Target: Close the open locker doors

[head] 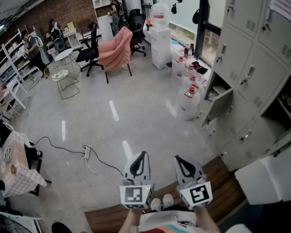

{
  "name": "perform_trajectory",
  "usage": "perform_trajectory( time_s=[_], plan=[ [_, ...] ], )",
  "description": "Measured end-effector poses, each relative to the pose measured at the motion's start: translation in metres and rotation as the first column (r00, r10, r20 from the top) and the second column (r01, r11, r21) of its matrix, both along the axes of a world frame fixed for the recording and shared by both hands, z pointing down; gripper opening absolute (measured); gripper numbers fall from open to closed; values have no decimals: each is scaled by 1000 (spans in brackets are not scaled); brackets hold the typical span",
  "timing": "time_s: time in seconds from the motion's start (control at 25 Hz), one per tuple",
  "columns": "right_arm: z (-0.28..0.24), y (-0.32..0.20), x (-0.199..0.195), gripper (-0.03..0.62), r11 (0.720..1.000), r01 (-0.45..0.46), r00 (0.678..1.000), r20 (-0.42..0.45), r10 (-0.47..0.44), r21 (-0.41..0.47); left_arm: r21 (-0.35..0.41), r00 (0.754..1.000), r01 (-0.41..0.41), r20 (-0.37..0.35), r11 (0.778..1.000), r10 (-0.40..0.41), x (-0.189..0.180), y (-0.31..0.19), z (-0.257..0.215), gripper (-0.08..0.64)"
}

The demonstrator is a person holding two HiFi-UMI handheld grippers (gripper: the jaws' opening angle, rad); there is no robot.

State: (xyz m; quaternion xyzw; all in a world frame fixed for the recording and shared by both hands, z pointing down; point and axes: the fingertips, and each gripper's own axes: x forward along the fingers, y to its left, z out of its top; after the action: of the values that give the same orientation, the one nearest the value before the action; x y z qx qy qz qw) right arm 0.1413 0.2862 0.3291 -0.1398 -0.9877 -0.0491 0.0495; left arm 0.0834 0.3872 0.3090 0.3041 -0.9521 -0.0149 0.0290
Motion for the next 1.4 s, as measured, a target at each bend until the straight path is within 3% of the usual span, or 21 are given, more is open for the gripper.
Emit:
perform_trajectory(
  time_s=[0.36, 0.56, 0.6, 0.64, 0.72, 0.84, 1.04, 1.2, 1.4],
  plan=[
    [-2, 11, -2, 5, 999, 45, 999, 14, -45, 13, 1, 1000, 3, 6, 1000, -3, -2, 5, 3, 5],
    [-3, 18, 2, 5, 991, 94, 995, 49, -90, -90, 24, 998, -59, 27, 998, 58, 7, 1, 2, 14],
    [-2, 19, 3, 5, 990, 100, 994, 46, -96, -98, 33, 996, -84, 33, 996, 82, 9, -3, 1, 63],
    [1, 20, 3, 5, 990, 101, 994, 39, -98, -96, 50, 994, -104, 35, 993, 103, 10, -6, -1, 165],
    [4, 22, 4, 5, 991, 96, 995, 29, -93, -97, 98, 992, -122, 34, 988, 119, 11, -7, -6, 274],
    [3, 21, 3, 5, 990, 82, 996, 27, -80, -115, 120, 992, -129, 32, 984, 126, 12, -3, -10, 325],
    [8, 10, 1, 5, 992, 58, 998, 17, -56, -112, 109, 992, -118, 44, 987, 114, 6, 1, -13, 334],
    [12, 0, -4, 5, 992, 42, 999, 7, -41, -117, 153, 993, -108, 70, 982, 98, 0, -6, -19, 334],
    [14, -15, -12, 6, 995, 31, 999, 7, -31, -99, 112, 995, -93, 47, 989, 89, -9, -14, -10, 333]
  ],
)
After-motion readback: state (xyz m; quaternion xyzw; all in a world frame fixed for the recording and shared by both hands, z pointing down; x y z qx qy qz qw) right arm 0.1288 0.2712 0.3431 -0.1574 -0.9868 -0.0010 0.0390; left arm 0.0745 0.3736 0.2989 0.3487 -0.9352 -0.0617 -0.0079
